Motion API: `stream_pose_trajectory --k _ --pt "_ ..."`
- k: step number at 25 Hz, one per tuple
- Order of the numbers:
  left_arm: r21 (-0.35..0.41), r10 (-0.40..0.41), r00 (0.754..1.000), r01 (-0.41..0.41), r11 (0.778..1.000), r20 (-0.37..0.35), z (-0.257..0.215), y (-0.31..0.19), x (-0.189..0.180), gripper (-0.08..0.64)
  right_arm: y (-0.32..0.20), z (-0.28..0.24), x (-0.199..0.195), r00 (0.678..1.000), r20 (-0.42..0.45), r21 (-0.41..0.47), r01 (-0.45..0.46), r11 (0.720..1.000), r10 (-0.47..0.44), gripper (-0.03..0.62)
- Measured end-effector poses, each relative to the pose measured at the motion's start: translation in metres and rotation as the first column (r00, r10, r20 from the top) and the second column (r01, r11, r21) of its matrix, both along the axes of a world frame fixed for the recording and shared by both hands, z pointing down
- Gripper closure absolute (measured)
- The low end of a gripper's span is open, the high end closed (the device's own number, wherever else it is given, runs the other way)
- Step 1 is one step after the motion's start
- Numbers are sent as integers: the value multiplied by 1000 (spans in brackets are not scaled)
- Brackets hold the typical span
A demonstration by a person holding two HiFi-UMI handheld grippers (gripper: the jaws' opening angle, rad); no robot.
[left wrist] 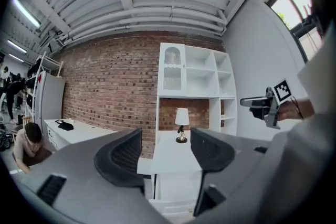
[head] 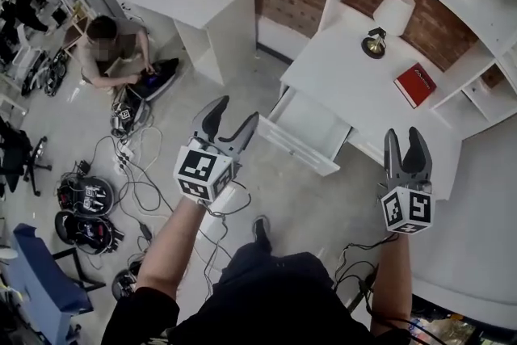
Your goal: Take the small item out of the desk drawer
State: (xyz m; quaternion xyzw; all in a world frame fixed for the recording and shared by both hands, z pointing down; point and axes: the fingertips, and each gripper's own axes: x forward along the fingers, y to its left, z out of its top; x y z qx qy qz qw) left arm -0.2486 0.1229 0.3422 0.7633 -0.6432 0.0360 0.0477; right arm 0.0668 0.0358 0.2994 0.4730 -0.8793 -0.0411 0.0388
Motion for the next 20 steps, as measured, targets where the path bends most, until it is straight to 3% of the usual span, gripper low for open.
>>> stream_pose_trajectory --k 6,20 --pt "-9 10 1000 -10 1000 -9 13 -29 -24 288 -28 13 -37 1000 -11 -25 12 1000 -12 371" --pt "-117 -5 999 9 993 39 49 -108 -23 288 -128 48 -53 996 50 -84 78 993 -74 374"
